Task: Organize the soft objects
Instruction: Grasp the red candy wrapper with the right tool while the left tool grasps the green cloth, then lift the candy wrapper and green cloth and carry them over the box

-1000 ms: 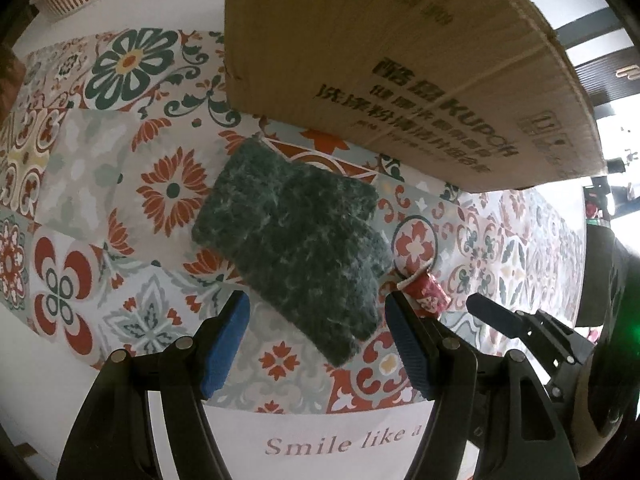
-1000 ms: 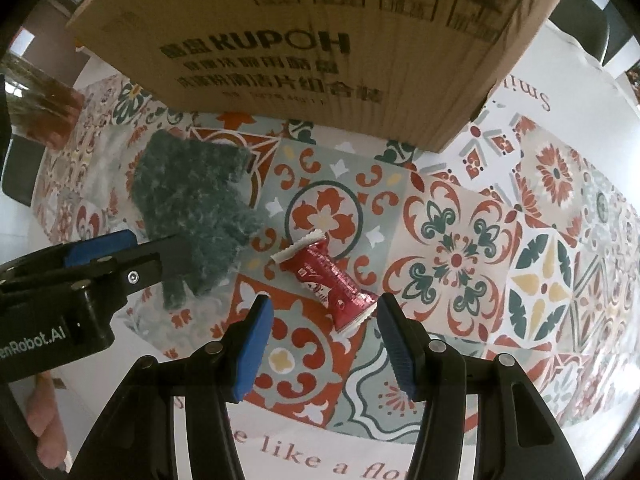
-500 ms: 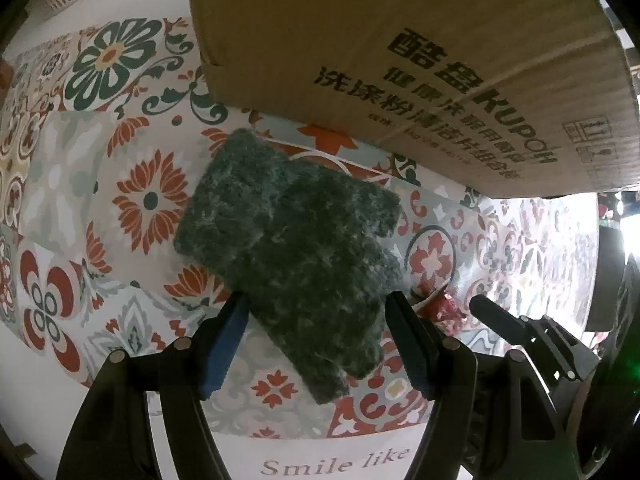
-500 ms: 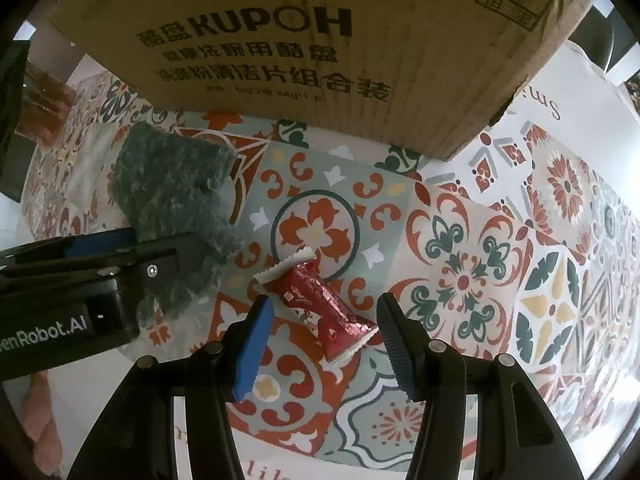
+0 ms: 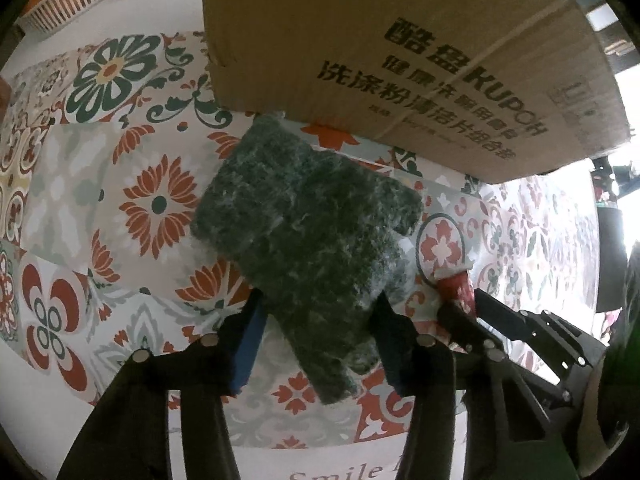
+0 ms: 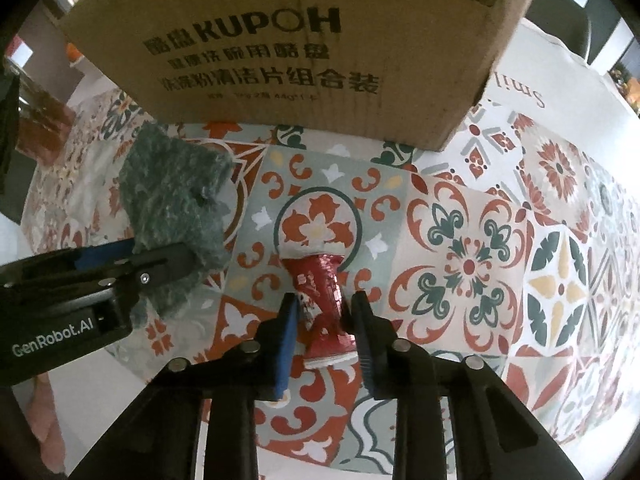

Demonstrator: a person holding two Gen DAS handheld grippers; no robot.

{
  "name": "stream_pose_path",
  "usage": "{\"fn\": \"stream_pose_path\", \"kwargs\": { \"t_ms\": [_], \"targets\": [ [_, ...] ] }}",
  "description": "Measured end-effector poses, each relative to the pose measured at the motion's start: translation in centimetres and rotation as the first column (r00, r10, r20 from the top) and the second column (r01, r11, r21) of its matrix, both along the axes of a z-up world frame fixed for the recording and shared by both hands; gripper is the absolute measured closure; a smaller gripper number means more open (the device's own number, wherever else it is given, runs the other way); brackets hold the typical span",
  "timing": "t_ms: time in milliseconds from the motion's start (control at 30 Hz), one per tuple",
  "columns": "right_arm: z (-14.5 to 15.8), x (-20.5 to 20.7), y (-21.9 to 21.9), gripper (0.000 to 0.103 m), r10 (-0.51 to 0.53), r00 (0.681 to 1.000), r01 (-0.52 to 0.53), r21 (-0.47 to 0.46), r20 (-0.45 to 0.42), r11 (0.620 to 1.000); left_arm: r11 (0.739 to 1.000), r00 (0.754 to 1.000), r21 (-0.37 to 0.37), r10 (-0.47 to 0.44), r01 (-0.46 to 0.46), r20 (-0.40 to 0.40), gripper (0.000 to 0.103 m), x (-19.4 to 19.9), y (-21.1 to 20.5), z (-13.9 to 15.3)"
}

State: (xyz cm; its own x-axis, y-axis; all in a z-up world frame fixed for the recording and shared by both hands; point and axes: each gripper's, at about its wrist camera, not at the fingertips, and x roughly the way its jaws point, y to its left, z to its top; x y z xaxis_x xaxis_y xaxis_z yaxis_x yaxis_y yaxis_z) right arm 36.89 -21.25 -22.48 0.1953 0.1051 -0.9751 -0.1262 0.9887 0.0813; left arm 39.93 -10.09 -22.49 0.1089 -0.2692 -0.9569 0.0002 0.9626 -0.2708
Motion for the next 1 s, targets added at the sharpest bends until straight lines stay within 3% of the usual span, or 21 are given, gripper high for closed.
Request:
{"fn": "stream_pose_path", "kwargs": {
  "t_ms": [133, 267, 600, 800, 1000],
  "targets": [
    [0.2, -1.3, -0.6, 0.078, -0.040, 0.999, 0.039, 0.038, 0.019, 0.999, 1.000, 0.999, -0.006, -0.023, 0.023, 0.048, 0.069, -1.6, 0.5, 0.6],
    [1.2, -1.7, -0.9, 0.078, -0.081, 0.996, 0.078, 0.072, 0.046, 0.994, 0.999, 0.996, -0.001, -0.037, 0.037, 0.082, 0.072, -2.8, 0.8, 1.2],
    [3.1, -3.9, -1.8, 0.078, -0.153, 0.984, 0.138, 0.155, 0.094, 0.978, 0.998, 0.980, 0.010, -0.063, 0.062, 0.187, 0.074, -6.2, 3.0, 3.1],
    [4.3, -5.3, -2.8, 0.078, -0.202, 0.973, 0.176, 0.204, 0.114, 0.963, 0.992, 0.958, 0.081, -0.112, 0.093, 0.265, 0.074, -7.5, 3.8, 5.1],
    [6.2, -6.7, -3.1, 0.078, -0.225, 0.961, 0.187, 0.220, 0.162, 0.957, 0.990, 0.933, 0.097, -0.131, 0.104, 0.336, 0.075, -8.0, 3.7, 7.0]
  ]
}}
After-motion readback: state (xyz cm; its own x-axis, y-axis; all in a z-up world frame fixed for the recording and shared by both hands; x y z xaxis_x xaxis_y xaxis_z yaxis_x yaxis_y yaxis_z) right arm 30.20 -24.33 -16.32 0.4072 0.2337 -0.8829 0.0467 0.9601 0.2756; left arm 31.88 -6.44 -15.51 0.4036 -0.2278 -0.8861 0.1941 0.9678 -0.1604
